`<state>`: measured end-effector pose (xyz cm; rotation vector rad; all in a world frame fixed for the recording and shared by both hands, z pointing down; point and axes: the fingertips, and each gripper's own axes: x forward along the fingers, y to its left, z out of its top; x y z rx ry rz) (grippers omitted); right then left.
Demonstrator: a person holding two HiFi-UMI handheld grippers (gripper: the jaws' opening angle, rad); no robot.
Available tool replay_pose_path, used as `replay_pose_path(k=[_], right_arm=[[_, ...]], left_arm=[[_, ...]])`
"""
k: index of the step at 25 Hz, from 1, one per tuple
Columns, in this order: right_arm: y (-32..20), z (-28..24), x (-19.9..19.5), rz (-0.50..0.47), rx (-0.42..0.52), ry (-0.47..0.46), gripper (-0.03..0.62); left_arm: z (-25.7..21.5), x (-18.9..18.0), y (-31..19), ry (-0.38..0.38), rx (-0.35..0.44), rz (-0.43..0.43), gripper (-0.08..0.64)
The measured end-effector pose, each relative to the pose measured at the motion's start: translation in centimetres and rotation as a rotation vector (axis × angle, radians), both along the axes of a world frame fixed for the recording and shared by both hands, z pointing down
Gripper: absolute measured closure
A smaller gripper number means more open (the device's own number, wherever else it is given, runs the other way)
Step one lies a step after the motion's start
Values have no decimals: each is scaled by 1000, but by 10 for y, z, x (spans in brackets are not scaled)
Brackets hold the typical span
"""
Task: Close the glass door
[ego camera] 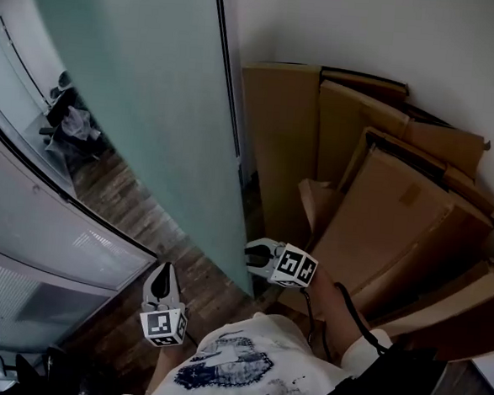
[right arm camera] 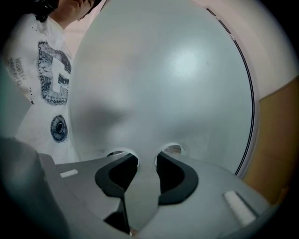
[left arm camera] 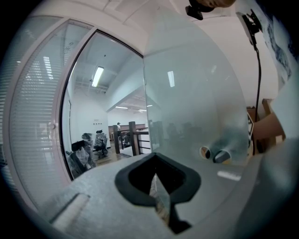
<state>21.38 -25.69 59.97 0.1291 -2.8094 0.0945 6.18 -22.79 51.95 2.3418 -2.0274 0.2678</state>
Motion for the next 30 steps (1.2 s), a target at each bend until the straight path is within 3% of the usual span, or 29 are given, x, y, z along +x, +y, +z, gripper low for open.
replay_pose_path(k=[30], right_arm=[[-9, -6, -138, 181, 33, -64, 460]], left_arm=[[24, -136, 90, 44, -43, -231, 560]])
